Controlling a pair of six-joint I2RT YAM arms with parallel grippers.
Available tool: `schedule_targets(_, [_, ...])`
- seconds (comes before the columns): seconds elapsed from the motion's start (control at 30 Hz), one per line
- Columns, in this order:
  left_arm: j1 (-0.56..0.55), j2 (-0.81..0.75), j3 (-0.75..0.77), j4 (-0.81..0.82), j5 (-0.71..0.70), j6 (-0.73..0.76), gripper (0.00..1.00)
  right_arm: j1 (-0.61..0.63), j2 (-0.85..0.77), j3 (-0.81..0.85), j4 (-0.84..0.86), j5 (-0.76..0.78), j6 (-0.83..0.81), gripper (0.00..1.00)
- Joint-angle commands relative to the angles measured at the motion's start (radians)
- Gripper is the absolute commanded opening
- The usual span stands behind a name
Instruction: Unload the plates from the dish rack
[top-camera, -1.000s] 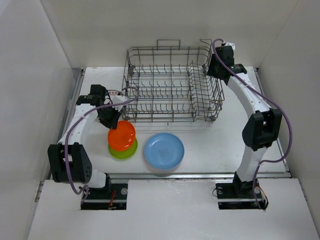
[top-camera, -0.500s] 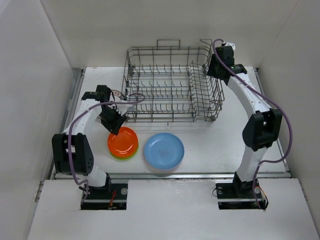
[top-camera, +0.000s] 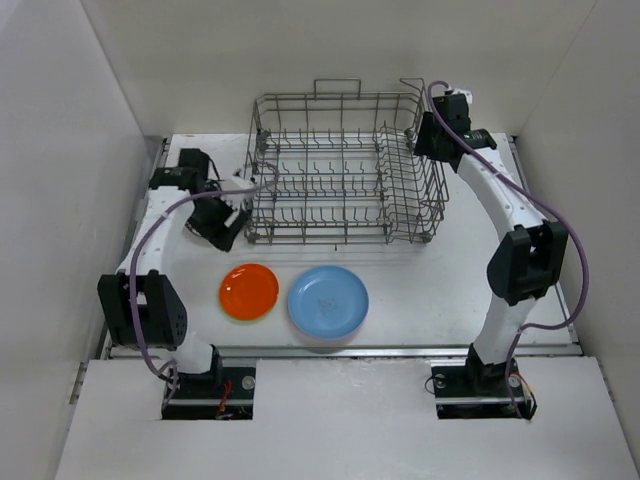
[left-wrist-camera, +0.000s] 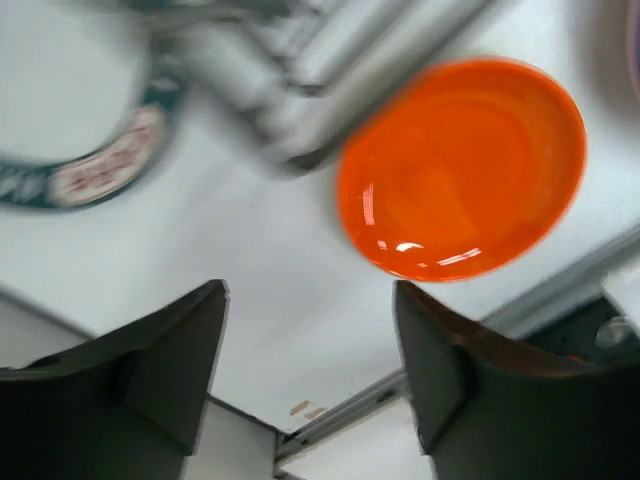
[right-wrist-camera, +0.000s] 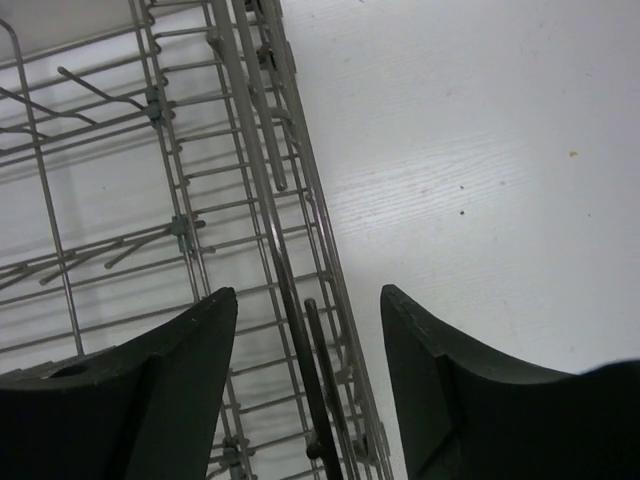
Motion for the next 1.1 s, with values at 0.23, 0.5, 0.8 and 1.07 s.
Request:
schedule_targets(0.23, [0.382,-0.105,0.35,0.243,-0.455,-0.716,0.88,-0.019,-0.199,0.017,-0.05,0.506,0.01,0.86])
schedule_targets(0.5, [0.513,-0.137,0.285,0.252,-0.572,-0.835,0.89,-0.05,-0.359,-0.152,0.08,0.794,0.019,0.99])
schedule_targets(0.8, [0.513,-0.137,0.265,0.252,-0.552,-0.835,0.9,-0.024,-0.382,-0.187,0.11,0.821,0.057,0.99])
schedule_targets(1.07, [0.513,-0.166,0.236,0.252,-0.534,-0.835,0.9,-0.024,-0.413,-0.206,0.101,0.787,0.067,0.99])
